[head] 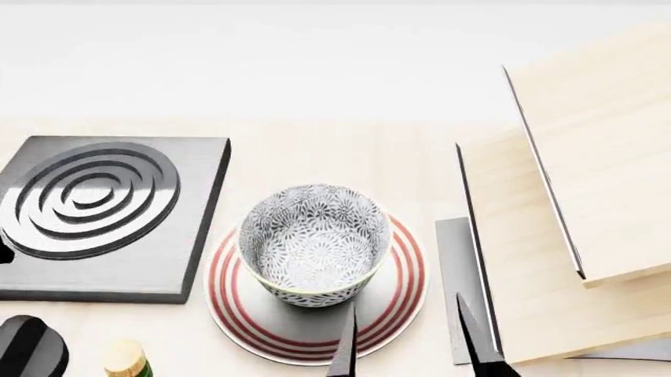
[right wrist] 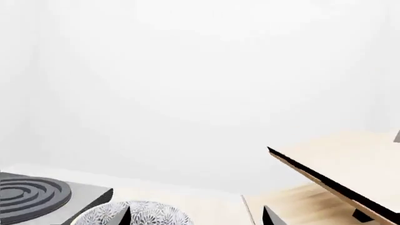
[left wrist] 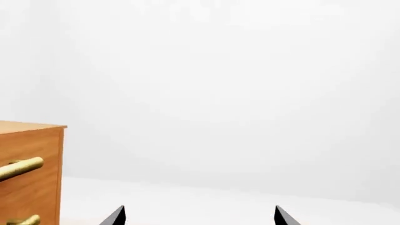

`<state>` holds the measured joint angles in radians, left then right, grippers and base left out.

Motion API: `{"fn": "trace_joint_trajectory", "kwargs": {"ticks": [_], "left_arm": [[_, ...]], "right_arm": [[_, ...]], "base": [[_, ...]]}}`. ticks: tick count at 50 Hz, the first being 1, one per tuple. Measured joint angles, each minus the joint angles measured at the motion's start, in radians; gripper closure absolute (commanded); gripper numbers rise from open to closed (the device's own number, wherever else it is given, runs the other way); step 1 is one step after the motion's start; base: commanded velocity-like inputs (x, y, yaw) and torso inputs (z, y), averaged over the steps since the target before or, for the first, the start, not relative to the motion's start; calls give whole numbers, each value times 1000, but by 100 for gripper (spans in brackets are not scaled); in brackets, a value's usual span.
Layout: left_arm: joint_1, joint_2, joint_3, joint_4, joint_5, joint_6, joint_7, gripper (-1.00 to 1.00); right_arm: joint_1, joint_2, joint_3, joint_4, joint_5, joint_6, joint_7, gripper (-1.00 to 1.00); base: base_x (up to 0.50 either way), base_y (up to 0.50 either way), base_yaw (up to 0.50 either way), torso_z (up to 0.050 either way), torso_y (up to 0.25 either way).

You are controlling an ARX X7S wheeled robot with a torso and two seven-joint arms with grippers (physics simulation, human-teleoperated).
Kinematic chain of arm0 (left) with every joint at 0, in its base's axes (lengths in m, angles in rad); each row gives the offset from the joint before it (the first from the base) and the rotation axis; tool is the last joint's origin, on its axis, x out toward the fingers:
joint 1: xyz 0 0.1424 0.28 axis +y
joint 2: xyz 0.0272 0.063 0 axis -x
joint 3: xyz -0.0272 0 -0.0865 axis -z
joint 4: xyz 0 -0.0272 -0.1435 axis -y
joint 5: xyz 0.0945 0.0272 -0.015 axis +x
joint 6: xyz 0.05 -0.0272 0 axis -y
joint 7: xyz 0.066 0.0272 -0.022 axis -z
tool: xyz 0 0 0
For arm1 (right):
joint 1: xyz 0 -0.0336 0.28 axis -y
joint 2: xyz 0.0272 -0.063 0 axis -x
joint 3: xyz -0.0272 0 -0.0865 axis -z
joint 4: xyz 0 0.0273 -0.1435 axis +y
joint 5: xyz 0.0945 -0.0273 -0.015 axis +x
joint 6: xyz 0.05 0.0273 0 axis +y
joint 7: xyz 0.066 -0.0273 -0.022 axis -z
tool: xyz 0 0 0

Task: Pick up the akita bowl and put it on the plate.

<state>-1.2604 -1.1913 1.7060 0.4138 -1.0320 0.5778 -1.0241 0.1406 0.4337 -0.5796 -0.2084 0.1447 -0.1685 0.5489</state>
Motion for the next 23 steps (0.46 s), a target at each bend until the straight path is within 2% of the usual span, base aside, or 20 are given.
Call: {"fn": "trace_joint_trajectory", "kwargs": {"ticks": [11,23], "left_arm": [[8,-129,-14,191,193,-27,-140,-100],[-22,-245,-46,385,332,-109,-234,-100]], "right_arm": [[12,57,29,-240,-28,140,38,-100],[23,109,68,-487,-49,279,72,-100]], "base": [[0,0,0,0,0],[0,0,0,0,0]]}}
